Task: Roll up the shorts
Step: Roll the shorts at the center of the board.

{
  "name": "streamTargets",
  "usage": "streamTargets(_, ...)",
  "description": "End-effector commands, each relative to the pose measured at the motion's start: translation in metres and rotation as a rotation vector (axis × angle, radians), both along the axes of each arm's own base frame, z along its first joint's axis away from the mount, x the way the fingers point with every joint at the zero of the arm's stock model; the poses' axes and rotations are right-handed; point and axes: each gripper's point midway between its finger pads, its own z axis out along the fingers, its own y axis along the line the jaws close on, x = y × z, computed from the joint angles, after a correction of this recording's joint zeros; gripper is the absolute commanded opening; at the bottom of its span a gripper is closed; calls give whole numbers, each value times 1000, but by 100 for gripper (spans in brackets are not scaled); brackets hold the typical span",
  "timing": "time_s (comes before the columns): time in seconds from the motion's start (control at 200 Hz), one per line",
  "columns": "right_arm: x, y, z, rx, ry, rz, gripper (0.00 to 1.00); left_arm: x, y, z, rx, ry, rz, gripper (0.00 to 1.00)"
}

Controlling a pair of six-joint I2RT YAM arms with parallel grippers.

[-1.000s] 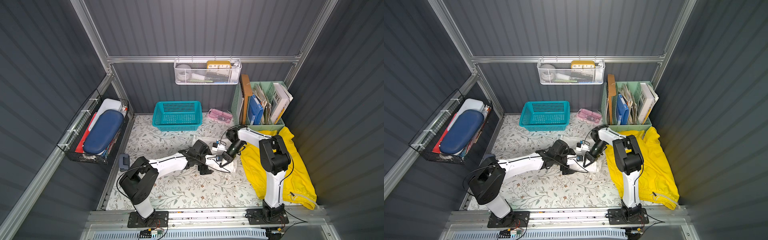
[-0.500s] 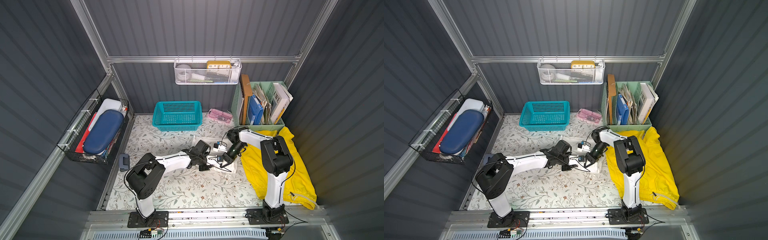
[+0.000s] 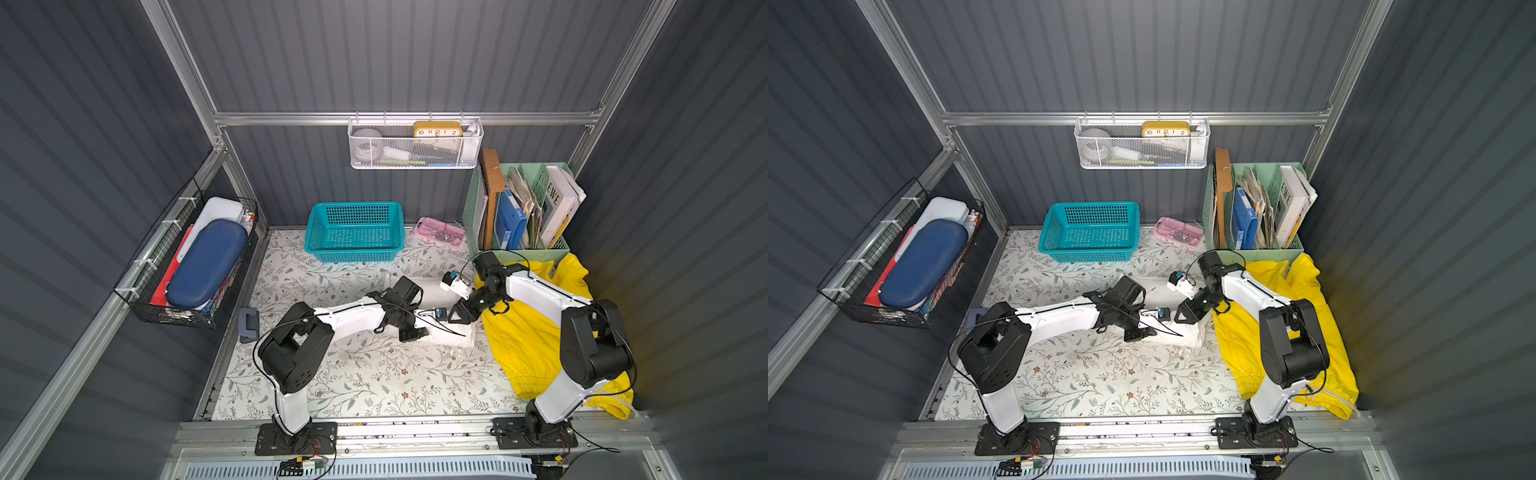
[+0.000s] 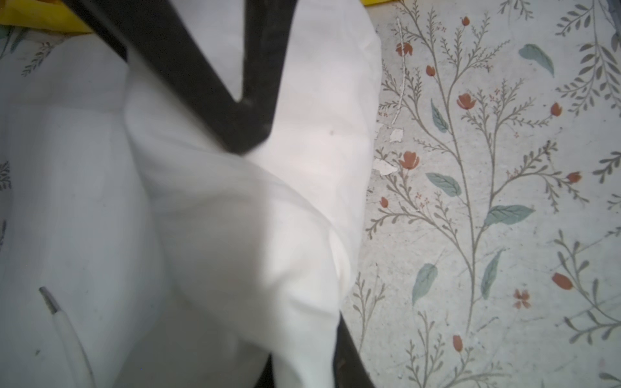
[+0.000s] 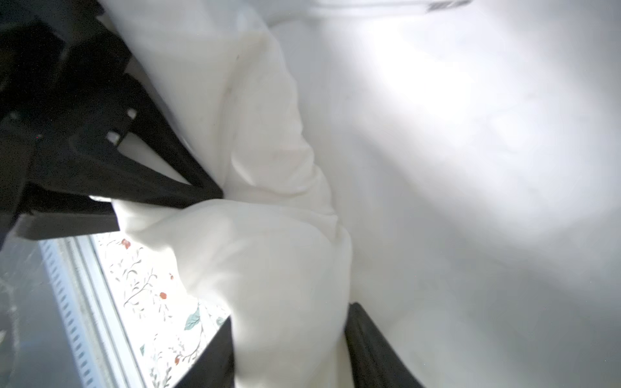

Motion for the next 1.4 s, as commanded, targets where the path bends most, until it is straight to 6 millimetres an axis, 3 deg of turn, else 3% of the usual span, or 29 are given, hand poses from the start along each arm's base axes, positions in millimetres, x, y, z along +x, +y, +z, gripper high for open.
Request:
streamTargets(0.0, 34, -15, 23, -21, -208, -90, 49, -13, 14, -3, 30, 146, 16, 15)
streamTargets(0.24, 21, -14, 61, 12, -436, -9, 51, -8, 16, 2, 32, 241, 29, 17)
streamTargets(0.495, -20, 8, 66, -5, -713, 251, 64, 11, 18, -11, 88, 416, 71, 21)
streamTargets(0.75, -42, 21, 42, -169, -831, 416, 72, 25, 23, -32, 127, 509, 94, 23)
streamTargets(0.865, -43, 24, 29, -249, -908, 465, 78, 27, 19, -37, 121, 553, 96, 24)
streamTargets(1.011, -48, 25, 7, -297, -882, 531, 80, 31, 19, -46, 137, 568, 103, 28)
streamTargets(1.396, -28, 29, -35, -395, -792, 561, 80, 33, 22, -53, 151, 588, 113, 29)
